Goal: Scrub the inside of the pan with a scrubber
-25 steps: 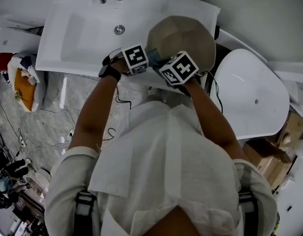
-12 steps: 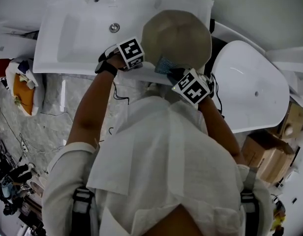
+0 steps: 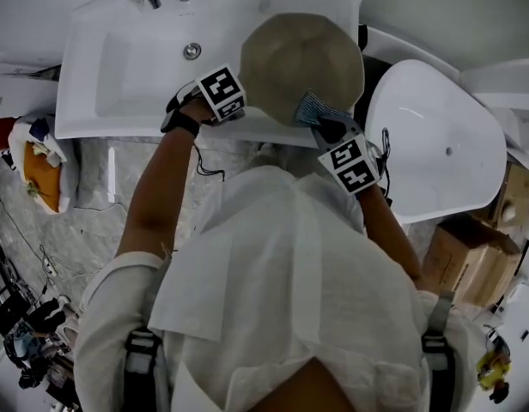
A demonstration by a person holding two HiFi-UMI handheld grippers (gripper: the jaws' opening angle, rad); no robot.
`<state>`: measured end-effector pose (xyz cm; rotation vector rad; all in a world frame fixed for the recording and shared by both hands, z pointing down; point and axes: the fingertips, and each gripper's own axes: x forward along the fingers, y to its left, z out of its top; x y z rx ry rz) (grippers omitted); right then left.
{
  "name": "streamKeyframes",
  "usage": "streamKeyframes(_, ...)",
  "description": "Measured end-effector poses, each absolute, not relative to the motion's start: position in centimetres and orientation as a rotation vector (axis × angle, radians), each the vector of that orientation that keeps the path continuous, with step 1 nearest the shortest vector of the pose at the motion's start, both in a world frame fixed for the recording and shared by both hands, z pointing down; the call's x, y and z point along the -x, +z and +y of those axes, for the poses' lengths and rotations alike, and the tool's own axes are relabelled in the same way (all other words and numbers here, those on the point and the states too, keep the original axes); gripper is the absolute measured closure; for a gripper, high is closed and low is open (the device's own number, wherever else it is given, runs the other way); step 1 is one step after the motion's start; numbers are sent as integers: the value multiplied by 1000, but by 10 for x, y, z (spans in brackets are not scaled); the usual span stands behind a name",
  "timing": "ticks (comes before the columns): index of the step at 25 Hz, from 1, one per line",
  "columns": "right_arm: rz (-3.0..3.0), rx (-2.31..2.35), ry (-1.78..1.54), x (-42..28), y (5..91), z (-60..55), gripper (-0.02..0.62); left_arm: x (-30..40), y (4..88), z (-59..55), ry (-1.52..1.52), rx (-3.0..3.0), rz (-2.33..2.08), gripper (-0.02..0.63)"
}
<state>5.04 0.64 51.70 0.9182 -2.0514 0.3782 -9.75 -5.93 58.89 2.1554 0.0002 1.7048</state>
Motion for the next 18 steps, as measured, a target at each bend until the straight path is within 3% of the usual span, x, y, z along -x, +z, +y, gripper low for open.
streamKeyframes(9,-2243,-734,476,38,508,7,548,98,587,-57,1708,-2150,6,387)
streamKeyframes(18,-2082,-899,322,-52,515,13,548,98,587,-56,1707,-2139,8,387)
